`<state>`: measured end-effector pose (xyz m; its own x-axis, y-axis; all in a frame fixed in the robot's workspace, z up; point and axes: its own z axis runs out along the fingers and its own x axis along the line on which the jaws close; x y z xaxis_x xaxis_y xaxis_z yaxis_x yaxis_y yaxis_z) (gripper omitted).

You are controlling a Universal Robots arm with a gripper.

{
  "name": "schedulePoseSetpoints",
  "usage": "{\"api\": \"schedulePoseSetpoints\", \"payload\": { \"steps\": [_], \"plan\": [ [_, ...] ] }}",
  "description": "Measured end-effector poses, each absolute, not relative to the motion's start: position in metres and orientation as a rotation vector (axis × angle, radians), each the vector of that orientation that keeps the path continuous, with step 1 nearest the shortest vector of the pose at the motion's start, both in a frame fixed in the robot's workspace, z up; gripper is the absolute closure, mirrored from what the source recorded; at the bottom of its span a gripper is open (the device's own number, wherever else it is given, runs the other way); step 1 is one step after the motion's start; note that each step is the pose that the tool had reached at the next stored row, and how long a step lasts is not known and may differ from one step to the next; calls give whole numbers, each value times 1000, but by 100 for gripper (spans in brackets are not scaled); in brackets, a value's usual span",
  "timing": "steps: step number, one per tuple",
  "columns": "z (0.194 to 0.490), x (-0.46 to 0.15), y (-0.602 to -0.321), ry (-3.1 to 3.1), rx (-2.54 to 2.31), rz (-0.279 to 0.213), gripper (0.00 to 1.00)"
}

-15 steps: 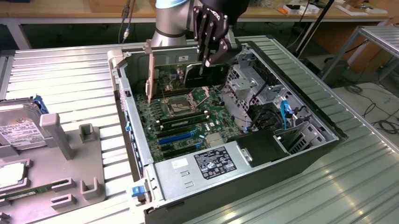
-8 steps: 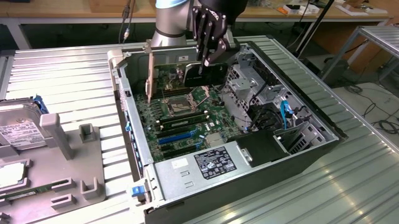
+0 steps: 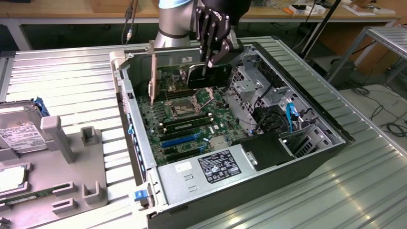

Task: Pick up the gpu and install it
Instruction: 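Insert the gpu into the slot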

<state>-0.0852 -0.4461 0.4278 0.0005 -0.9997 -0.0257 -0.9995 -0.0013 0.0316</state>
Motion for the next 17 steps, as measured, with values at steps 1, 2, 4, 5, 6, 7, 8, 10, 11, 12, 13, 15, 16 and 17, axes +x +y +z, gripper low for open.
{"api": "schedulePoseSetpoints", "payload": {
  "steps": [1, 2, 4, 5, 6, 7, 8, 10, 11, 12, 13, 15, 16, 17],
  "plan": [
    [428, -85, -446, -2222, 2214, -63, 73],
    [427, -85, -445, -2251, 2186, -63, 73],
    [426, -85, -445, -2279, 2157, -63, 73],
    [426, -85, -444, -2287, 2150, -63, 73],
    [426, -85, -444, -2292, 2145, -62, 73],
    [426, -85, -443, -2296, 2141, -62, 73],
    [425, -85, -443, -2300, 2138, -61, 73],
    [424, -85, -441, -2305, 2136, -58, 73],
    [423, -85, -441, -2306, 2136, -57, 73],
    [423, -85, -441, -2308, 2136, -55, 73],
    [423, -85, -441, -2307, 2136, -55, 73],
    [423, -85, -441, -2308, 2136, -55, 73],
    [423, -85, -441, -2308, 2136, -55, 73],
    [422, -85, -441, -2308, 2136, -55, 73]
  ]
}}
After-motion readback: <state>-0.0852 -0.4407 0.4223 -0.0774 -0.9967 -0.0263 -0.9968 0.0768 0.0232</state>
